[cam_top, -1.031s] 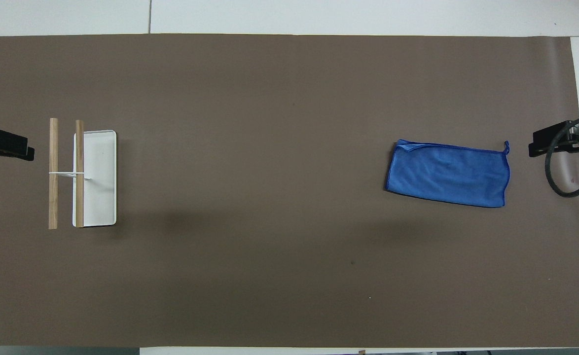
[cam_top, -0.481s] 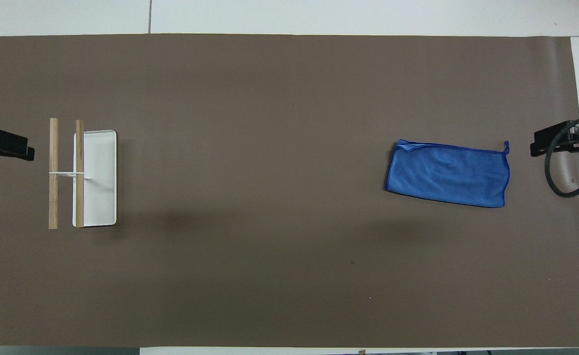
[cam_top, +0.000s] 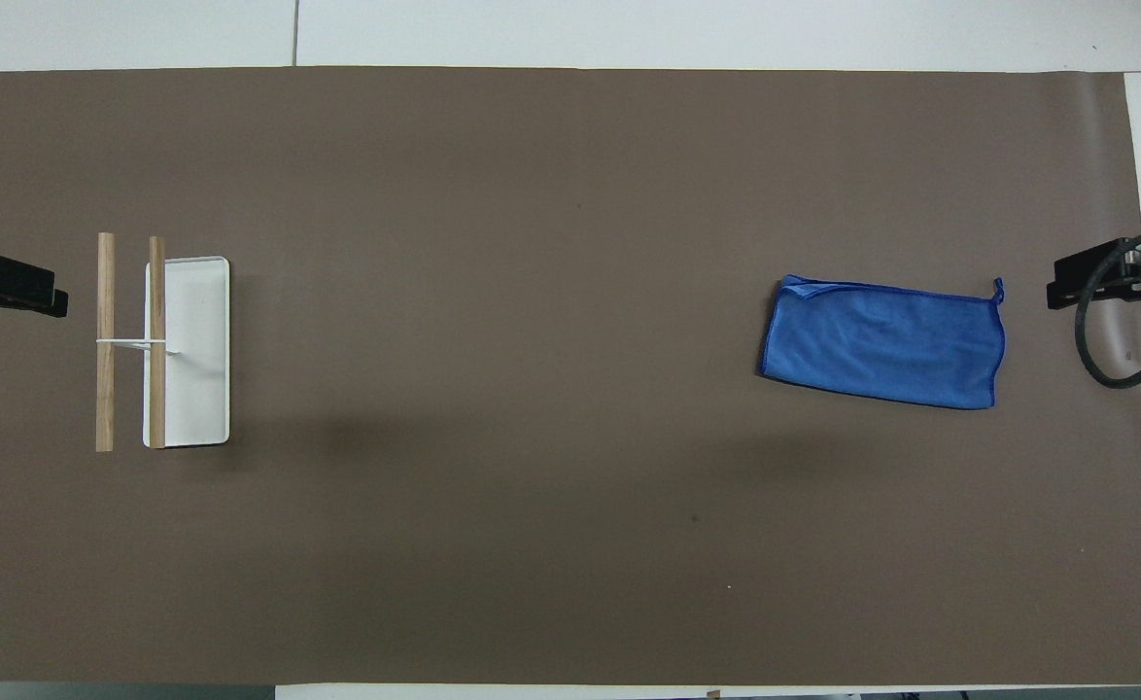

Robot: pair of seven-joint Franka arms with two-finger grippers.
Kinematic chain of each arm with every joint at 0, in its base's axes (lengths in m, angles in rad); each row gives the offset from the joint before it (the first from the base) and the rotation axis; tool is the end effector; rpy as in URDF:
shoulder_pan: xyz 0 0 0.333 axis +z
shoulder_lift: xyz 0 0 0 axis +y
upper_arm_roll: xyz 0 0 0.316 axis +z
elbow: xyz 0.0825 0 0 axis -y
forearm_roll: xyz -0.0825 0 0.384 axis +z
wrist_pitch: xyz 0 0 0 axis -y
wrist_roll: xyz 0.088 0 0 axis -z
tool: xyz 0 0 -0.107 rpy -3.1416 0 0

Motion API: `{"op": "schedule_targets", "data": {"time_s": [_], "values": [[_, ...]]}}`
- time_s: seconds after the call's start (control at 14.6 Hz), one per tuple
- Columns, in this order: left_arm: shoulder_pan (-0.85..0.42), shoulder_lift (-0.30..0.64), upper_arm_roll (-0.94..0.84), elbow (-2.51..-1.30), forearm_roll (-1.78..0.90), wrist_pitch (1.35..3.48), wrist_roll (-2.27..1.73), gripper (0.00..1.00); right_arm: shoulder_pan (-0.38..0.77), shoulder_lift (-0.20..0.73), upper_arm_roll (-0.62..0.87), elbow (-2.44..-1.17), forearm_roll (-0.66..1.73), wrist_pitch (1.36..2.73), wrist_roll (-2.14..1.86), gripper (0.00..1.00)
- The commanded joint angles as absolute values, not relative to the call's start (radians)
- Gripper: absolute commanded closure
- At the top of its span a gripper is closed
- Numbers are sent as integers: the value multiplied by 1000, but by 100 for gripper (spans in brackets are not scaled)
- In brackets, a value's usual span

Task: Right arm passes towel to left arm to hang

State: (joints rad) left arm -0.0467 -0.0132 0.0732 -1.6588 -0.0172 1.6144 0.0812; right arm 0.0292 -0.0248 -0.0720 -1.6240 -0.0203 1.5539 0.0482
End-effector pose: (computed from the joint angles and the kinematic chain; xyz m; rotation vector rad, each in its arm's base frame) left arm 0.5519 0.0131 0.5939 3.1203 -0.0838 -0.0472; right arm 0.5433 -0.0260 0.6116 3.1189 -0.1417 -0.0708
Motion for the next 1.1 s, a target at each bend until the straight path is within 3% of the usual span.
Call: {"op": "schedule_targets", "data": {"time_s": [0.0,1.03], "values": [[-49,-31,71,-1675,5,1617,92,0,21,-37,-66,-1647,-26,1582,40,0],[-49,-31,71,-1675,5,1617,92,0,14,-40,-67,-1680,-32,1601,32,0]]}}
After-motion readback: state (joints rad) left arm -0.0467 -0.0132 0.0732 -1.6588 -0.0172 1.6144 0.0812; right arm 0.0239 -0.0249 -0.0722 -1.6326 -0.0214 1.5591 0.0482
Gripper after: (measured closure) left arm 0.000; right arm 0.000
